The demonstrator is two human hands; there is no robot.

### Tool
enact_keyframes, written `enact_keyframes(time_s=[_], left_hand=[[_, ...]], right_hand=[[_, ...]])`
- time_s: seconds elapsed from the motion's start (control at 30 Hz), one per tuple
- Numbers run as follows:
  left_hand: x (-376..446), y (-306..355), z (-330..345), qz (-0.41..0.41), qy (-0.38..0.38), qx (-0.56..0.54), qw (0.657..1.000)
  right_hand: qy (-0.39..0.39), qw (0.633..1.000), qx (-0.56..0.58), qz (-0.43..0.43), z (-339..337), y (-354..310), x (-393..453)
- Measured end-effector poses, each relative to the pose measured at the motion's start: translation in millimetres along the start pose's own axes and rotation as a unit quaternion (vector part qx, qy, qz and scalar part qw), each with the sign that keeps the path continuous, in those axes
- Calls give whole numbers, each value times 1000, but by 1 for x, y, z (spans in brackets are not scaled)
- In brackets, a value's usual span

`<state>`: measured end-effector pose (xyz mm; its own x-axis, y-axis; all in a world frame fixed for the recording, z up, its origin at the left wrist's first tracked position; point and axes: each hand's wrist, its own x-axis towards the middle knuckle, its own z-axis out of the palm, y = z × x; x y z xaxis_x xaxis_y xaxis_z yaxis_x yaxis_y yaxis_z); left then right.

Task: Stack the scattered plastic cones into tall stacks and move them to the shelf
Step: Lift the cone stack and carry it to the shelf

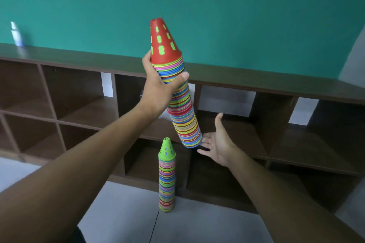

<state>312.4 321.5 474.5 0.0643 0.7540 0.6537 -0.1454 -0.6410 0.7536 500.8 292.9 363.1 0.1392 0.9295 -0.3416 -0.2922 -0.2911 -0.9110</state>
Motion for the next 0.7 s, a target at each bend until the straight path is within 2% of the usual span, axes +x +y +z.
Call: enact_keyframes(time_s=[0.37, 0.7], left_hand=[[35, -38, -57, -39, 49, 9, 998], [46, -78, -48, -36, -32, 72, 996]], right_hand=[[-14, 1000, -1, -9, 46, 12, 62], [-11, 999, -22, 44, 69, 38, 101]])
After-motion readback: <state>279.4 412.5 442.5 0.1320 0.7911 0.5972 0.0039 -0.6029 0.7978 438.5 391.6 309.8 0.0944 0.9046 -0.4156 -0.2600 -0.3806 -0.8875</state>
